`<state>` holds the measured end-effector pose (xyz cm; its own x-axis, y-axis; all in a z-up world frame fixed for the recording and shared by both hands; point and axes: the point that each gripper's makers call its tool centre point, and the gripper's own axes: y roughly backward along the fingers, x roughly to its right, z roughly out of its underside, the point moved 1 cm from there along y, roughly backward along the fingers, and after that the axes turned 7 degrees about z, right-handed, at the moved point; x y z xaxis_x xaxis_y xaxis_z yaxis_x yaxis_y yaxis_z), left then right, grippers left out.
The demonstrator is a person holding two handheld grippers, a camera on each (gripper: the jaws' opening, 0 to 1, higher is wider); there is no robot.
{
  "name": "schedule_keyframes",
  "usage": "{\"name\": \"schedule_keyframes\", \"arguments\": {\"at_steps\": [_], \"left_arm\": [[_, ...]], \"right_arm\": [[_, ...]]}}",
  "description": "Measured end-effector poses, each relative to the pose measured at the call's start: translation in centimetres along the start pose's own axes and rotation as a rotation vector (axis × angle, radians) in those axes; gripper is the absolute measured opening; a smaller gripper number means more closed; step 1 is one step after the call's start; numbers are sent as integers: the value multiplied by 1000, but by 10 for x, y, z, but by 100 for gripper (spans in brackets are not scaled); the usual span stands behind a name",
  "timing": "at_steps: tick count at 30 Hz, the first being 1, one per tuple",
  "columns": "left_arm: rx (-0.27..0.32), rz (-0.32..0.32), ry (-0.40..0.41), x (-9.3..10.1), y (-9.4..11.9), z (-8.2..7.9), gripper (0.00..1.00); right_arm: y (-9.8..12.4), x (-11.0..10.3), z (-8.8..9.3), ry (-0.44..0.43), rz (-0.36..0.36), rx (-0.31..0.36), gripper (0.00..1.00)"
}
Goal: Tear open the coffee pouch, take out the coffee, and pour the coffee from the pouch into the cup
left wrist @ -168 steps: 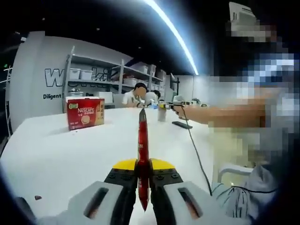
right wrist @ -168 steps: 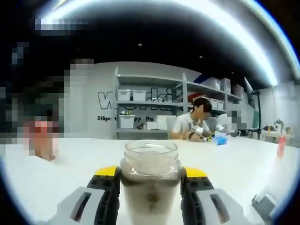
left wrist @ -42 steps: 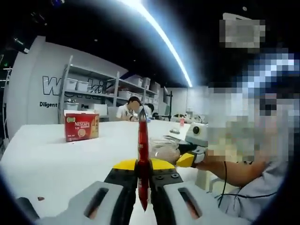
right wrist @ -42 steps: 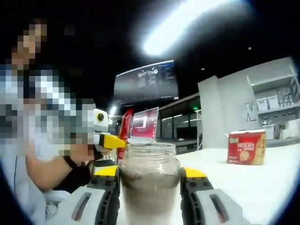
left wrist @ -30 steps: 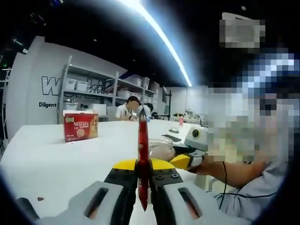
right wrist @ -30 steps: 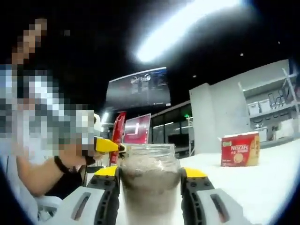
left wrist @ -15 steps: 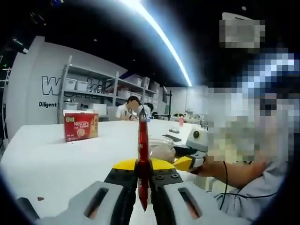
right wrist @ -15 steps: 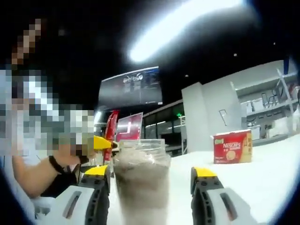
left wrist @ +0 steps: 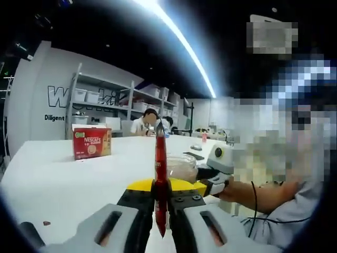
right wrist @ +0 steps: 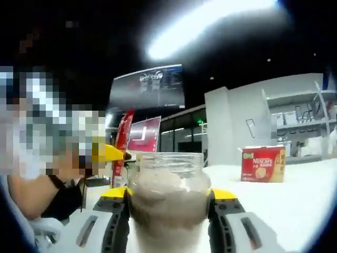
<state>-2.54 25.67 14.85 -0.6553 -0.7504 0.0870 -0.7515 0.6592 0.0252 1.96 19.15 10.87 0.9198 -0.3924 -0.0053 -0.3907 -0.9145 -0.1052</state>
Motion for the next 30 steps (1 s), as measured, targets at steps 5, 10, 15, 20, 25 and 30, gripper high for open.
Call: {"name": "schedule_keyframes", "arguments": {"at_steps": [5,10,15,20,25,30], "left_arm": [[4,-2,1,-1,2,-1,11],[8,-6,-1,-2,3,-3,11],[8,-7,3,-3,2,-2,11],[7,-4,4,-3,1,-1,11],[6,-12,7,-6,2,0,11],[9,-10,0,-3,4,-2,11]], "right_arm": [[-2,6,1,-25,-19,-71,57],[-11,28,-1,-142,-23,-92,57],[-19,41,-1,-163,-23,-96,57],[-17,36,1,-6,-18,-79,57],[0,20,-2,-8,-30,45,57],[-1,22,-1,10,17,-3,57]]}}
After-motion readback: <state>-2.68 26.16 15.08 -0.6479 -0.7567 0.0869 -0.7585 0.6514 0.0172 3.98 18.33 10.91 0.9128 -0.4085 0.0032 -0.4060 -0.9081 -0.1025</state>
